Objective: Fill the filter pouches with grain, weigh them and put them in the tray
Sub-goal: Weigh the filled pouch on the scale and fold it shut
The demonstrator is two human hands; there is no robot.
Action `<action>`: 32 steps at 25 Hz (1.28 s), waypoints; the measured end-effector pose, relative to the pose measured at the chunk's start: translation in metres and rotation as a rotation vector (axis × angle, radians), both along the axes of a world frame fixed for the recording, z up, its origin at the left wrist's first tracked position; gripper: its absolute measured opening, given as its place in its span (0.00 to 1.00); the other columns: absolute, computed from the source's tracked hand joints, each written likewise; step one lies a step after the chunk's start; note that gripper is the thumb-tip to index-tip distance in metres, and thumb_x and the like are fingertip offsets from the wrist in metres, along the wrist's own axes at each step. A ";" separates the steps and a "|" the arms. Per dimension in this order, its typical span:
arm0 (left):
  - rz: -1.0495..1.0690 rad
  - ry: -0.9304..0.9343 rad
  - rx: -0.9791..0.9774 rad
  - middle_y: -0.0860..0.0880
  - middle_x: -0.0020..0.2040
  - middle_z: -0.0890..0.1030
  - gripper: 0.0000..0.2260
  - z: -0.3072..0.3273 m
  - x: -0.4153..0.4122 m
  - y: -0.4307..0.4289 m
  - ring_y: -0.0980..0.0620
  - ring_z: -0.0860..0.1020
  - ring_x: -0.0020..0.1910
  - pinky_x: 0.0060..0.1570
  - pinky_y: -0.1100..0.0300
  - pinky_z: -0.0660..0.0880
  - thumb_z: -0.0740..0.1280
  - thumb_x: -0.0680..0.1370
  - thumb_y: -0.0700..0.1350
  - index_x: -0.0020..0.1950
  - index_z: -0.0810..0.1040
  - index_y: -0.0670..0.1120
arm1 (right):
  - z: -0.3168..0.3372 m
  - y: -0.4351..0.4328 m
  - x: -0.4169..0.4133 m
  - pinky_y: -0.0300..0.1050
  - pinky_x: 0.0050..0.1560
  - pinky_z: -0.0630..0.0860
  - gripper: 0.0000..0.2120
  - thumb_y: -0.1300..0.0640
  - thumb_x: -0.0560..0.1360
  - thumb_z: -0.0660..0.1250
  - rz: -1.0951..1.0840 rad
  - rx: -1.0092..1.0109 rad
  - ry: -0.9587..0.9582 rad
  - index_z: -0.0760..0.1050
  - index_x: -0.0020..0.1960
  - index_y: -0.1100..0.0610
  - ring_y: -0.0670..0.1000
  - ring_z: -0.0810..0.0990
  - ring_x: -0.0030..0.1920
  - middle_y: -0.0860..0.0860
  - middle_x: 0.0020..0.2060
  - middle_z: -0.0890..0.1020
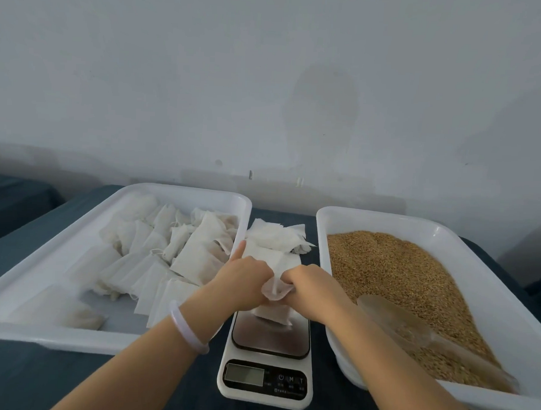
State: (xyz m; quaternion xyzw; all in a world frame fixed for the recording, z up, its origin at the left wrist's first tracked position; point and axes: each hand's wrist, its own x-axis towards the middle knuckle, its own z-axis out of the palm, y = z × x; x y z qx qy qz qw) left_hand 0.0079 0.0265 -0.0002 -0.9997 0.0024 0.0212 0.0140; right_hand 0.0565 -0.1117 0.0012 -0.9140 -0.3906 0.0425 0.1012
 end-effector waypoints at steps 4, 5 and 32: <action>0.033 0.070 -0.018 0.54 0.36 0.71 0.08 -0.002 -0.001 0.005 0.49 0.76 0.50 0.73 0.49 0.42 0.66 0.74 0.52 0.44 0.78 0.48 | 0.001 0.004 -0.004 0.41 0.26 0.56 0.17 0.66 0.70 0.60 0.007 -0.075 -0.006 0.58 0.29 0.52 0.54 0.63 0.30 0.51 0.29 0.64; 0.027 0.072 0.021 0.54 0.34 0.69 0.09 -0.004 -0.001 0.004 0.50 0.75 0.48 0.73 0.48 0.42 0.65 0.75 0.52 0.41 0.75 0.48 | 0.002 0.005 -0.004 0.42 0.26 0.56 0.17 0.68 0.69 0.58 0.017 -0.076 -0.025 0.58 0.29 0.52 0.55 0.63 0.30 0.51 0.30 0.64; -0.035 0.111 0.032 0.53 0.54 0.80 0.14 -0.010 0.002 -0.001 0.52 0.74 0.61 0.73 0.46 0.34 0.53 0.78 0.45 0.57 0.76 0.54 | -0.007 -0.023 -0.065 0.40 0.41 0.69 0.11 0.60 0.71 0.66 0.009 0.133 -0.310 0.73 0.54 0.56 0.52 0.74 0.49 0.50 0.48 0.74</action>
